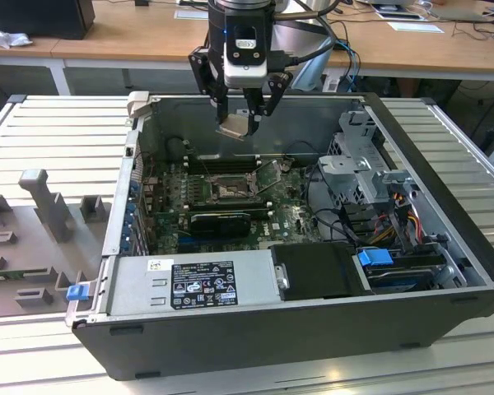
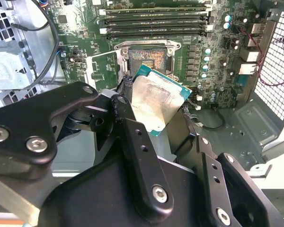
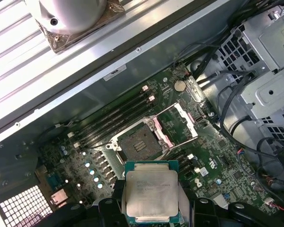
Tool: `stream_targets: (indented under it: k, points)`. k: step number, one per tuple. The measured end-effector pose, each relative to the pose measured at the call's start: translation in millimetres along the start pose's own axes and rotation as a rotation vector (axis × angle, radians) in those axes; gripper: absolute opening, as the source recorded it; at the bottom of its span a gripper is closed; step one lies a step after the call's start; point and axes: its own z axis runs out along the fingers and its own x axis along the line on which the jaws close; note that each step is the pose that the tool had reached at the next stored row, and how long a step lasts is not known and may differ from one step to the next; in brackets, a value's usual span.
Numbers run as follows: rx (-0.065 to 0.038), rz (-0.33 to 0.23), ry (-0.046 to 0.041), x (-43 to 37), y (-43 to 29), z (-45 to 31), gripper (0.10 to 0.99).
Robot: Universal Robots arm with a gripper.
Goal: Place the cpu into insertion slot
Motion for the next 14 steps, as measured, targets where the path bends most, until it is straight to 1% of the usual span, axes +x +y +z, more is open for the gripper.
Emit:
stream_targets:
  k: [14]
  points:
    - [-0.001,0.031,-0.0028,0.0,0.0,0.0,0.529]
